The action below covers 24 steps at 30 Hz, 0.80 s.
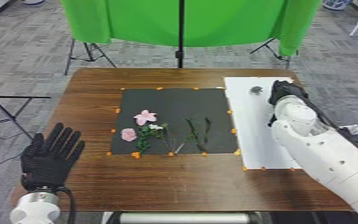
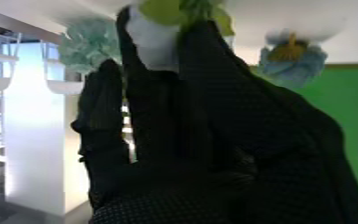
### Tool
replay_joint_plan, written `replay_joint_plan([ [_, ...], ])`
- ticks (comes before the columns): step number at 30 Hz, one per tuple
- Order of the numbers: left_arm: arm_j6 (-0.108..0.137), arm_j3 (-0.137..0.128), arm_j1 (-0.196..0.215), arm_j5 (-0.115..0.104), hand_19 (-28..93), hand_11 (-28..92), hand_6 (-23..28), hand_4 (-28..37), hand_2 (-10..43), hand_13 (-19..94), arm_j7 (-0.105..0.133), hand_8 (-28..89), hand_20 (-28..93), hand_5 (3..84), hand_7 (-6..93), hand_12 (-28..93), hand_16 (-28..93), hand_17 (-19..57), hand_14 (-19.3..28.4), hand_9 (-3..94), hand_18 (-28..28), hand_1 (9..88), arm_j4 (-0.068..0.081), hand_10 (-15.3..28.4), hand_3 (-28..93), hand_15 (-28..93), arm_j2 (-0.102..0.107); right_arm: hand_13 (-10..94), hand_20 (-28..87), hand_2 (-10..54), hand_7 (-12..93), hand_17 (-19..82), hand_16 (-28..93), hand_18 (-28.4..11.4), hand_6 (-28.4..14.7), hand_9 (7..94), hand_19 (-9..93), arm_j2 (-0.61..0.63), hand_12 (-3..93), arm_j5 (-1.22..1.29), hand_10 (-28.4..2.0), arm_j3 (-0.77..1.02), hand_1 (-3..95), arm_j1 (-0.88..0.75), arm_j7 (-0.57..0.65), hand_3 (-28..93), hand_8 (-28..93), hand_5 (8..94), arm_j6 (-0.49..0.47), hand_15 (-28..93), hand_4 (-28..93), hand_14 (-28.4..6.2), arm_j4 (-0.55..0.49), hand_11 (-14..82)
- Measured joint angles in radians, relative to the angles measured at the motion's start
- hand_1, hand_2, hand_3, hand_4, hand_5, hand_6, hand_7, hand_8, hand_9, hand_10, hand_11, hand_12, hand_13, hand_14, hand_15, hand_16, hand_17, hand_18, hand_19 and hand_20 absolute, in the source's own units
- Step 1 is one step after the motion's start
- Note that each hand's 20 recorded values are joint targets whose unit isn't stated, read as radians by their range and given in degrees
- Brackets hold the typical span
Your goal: Arrange flowers
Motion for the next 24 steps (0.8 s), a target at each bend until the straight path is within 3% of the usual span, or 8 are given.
replay_joint_plan([
  [4,0.000,0.001,-0.001,0.000,28,18,8.2,-28.3,16.4,27,0.000,-10,16,43.5,13.4,10,-5,-4.7,13.6,35.1,12.7,25.9,0.000,13.8,76,31,0.000,69,39,-9.3,26,29,39,-21.1,-1.9,82.0,84,0.021,40.7,-0.027,-11.4,0.004,64.9,-0.036,-0.045,76,2,74.6,0.065,33,-27,-8.4,-0.052,10.9],
  [9,0.000,0.000,-0.002,0.000,28,18,8.2,-28.3,16.4,27,0.000,-10,16,43.5,13.4,10,-5,-4.8,13.7,35.1,12.7,25.8,0.000,13.8,76,31,0.000,69,38,-9.4,26,28,39,-21.1,-1.8,82.1,85,0.065,41.0,-0.019,-11.3,0.007,64.9,-0.087,-0.151,76,2,75.1,0.184,34,-27,-8.2,-0.186,11.0],
  [12,0.000,0.000,-0.004,0.000,28,18,8.2,-28.3,16.5,27,0.000,-10,16,43.5,13.4,10,-5,-4.8,13.7,35.1,12.7,25.8,0.000,13.8,76,31,0.000,69,38,-9.5,26,29,39,-21.1,-1.8,82.1,85,0.073,41.2,-0.014,-11.3,-0.021,64.7,-0.083,-0.209,76,2,75.0,0.207,34,-27,-8.2,-0.261,11.0],
  [17,-0.001,0.001,-0.007,0.002,28,18,8.2,-28.3,16.5,27,0.000,-9,16,43.3,13.2,10,-5,-4.8,13.6,35.0,12.7,25.8,0.001,13.8,76,30,0.000,69,39,-9.5,26,29,39,-20.9,-1.7,82.1,84,0.060,41.2,0.005,-11.4,-0.143,64.6,-0.020,-0.264,76,2,75.0,0.190,34,-27,-8.2,-0.355,10.9],
  [24,-0.002,0.013,-0.022,0.008,28,18,8.1,-28.3,16.6,27,-0.004,-9,16,43.2,13.2,10,-5,-4.8,13.5,34.9,12.7,25.8,0.009,13.8,76,30,0.003,68,40,-9.5,25,29,39,-21.0,-1.7,81.4,83,-0.051,41.1,-0.003,-11.2,-0.249,64.5,0.043,-0.373,75,1,74.4,0.044,33,-27,-8.1,-0.349,10.6],
])
